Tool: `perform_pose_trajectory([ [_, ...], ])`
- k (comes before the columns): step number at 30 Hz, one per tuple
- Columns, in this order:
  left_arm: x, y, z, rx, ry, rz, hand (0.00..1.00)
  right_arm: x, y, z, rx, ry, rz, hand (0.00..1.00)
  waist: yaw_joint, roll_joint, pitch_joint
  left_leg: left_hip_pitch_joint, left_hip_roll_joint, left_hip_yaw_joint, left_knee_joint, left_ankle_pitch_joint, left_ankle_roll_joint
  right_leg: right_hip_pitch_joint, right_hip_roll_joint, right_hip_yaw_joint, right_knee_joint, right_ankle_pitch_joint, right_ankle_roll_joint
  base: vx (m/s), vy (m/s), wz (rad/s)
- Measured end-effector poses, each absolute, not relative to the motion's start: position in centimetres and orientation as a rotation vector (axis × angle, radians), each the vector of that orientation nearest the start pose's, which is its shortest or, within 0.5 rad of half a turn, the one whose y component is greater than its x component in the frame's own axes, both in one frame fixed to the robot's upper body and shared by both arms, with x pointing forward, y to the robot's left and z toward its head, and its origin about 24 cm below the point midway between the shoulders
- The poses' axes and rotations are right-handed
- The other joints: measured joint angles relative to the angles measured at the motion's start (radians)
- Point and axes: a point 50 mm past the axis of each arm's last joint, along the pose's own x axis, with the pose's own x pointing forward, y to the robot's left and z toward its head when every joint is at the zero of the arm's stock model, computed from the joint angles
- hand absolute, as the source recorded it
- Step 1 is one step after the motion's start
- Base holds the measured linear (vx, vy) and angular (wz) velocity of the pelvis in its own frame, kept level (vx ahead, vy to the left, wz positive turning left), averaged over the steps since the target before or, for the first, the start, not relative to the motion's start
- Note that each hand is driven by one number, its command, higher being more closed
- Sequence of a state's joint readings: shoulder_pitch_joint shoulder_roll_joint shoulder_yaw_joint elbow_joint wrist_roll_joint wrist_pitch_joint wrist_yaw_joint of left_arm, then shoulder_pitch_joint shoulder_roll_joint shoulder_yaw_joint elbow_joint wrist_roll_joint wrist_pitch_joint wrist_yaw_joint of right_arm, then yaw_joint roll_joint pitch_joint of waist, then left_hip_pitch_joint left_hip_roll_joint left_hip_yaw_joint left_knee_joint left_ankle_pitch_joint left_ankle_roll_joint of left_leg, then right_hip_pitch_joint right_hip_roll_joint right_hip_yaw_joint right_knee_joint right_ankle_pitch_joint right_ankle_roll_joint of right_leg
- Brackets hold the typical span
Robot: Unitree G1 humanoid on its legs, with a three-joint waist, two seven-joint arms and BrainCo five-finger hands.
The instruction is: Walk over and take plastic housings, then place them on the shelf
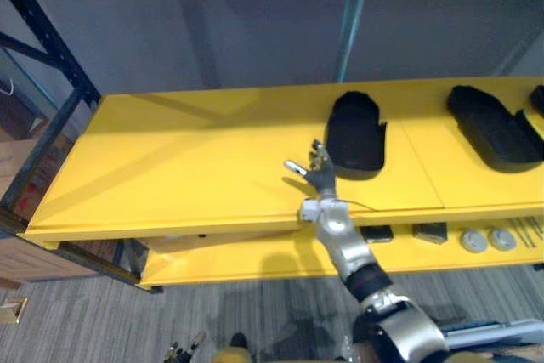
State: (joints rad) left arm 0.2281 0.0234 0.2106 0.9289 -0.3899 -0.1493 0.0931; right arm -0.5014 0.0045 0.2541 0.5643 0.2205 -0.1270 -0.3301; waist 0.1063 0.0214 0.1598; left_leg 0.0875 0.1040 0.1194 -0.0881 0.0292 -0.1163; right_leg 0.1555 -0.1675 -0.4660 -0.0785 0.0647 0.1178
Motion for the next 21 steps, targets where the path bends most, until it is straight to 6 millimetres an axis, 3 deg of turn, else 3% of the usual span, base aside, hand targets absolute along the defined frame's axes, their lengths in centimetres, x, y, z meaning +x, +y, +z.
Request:
perform_pose_trajectory([
  [14,6.6,20.4,-15.7,-0.321,0.973,0.565,0.00,33.5,-9.6,5.8,0.104,0.007,-0.085,0.00,-0.013,-0.001,0.001,0.002,-0.001,0.004,0.000,0.000,0.000,0.000,-0.006,0.001,0.000,0.002,0.003,0.00,0.000,0.00],
  [21,6.5,20.4,-15.7,-0.320,0.974,0.565,0.00,33.6,-9.4,5.8,0.136,0.003,0.018,0.00,-0.017,-0.002,0.001,0.002,-0.001,0.004,0.000,0.000,0.000,0.000,-0.006,0.001,0.000,0.002,0.004,0.00,0.000,0.00],
])
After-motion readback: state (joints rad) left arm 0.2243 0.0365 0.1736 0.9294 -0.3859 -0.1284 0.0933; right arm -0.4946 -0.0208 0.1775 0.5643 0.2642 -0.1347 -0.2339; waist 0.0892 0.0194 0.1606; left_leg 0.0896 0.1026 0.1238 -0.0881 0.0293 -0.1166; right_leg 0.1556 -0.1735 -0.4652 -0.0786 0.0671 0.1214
